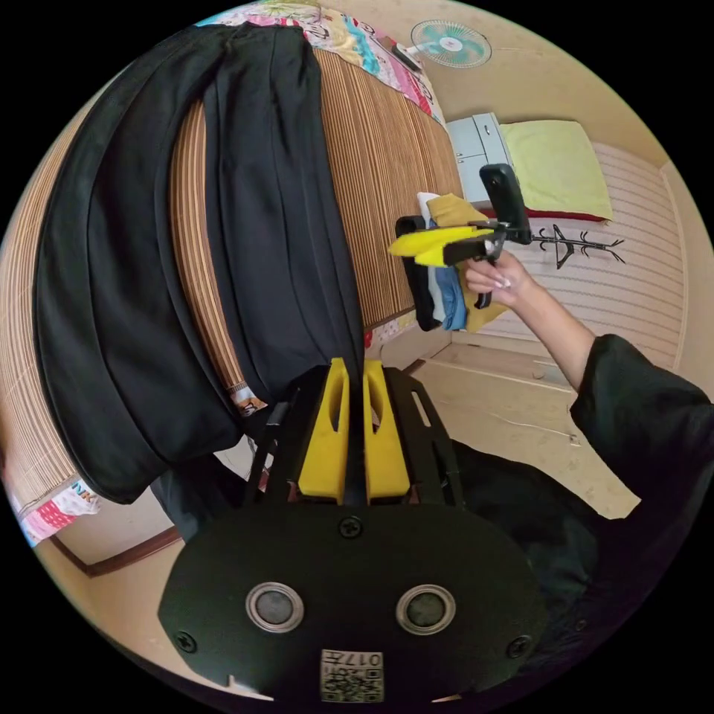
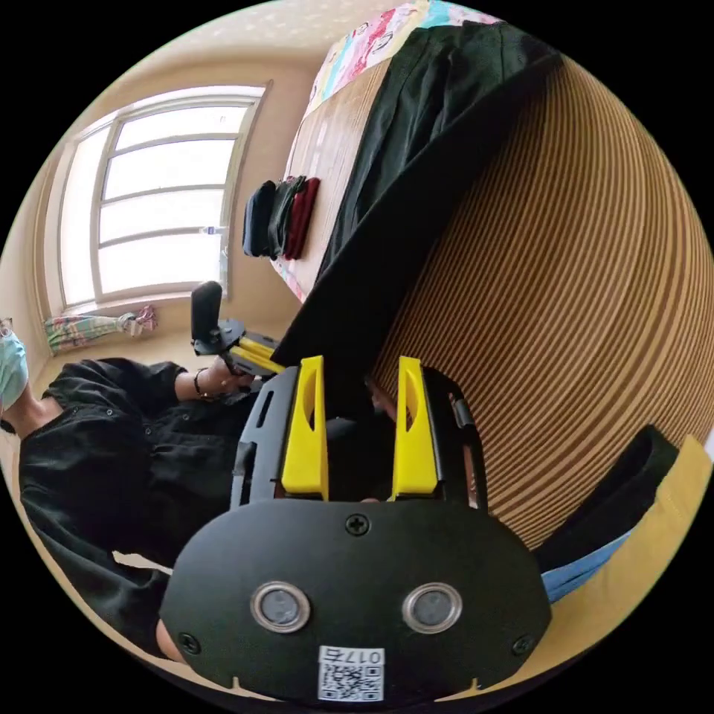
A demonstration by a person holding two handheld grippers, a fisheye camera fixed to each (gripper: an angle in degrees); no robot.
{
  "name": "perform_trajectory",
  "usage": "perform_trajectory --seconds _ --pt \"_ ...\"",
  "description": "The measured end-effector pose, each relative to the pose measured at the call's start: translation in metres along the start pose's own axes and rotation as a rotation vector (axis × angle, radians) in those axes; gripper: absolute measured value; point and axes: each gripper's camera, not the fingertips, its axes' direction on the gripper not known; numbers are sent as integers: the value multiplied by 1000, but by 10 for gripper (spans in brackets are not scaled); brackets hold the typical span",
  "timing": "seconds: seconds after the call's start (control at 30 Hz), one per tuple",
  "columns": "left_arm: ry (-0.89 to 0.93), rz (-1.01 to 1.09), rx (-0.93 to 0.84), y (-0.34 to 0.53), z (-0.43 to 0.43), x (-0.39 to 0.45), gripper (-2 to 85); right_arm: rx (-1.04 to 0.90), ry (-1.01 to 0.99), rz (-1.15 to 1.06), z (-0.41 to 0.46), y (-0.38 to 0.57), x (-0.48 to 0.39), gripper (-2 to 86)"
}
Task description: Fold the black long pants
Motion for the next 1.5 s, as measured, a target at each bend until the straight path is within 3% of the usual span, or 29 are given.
perform_trajectory --seconds 0.17,0.27,0.53,0.6,0.7,0.77,0.87,0.97,1.13,1.23,1.37,1.5 --pt "52 -14 21 8 -7 -10 6 543 -169 319 -65 -115 74 134" --pt "105 -40 43 14 -17 -22 5 728 -189 455 -67 -160 98 134" --pt "286 -66 110 30 -52 -63 0 792 3 529 -41 -275 99 123" --pt "327 -66 123 35 -62 -73 -1 795 104 534 -36 -300 88 105" --pt "374 -58 147 48 -83 -87 -3 707 425 488 -23 -355 47 62" --pt "403 -68 171 60 -98 -98 -3 618 831 433 4 -403 -12 41" --pt "472 -133 244 87 -128 -127 -3 601 1207 220 61 -457 -103 31" --pt "528 -190 306 117 -158 -160 -4 590 1333 32 121 -506 -181 25" --pt "525 -329 388 168 -200 -236 0 539 1116 -94 188 -580 -240 20" --pt "457 -416 307 169 -201 -273 12 457 927 -54 212 -607 -219 18" --pt "308 -429 206 159 -206 -289 33 527 572 -22 206 -563 -179 19" --pt "306 -394 137 145 -215 -287 41 418 547 -78 220 -478 -150 26"
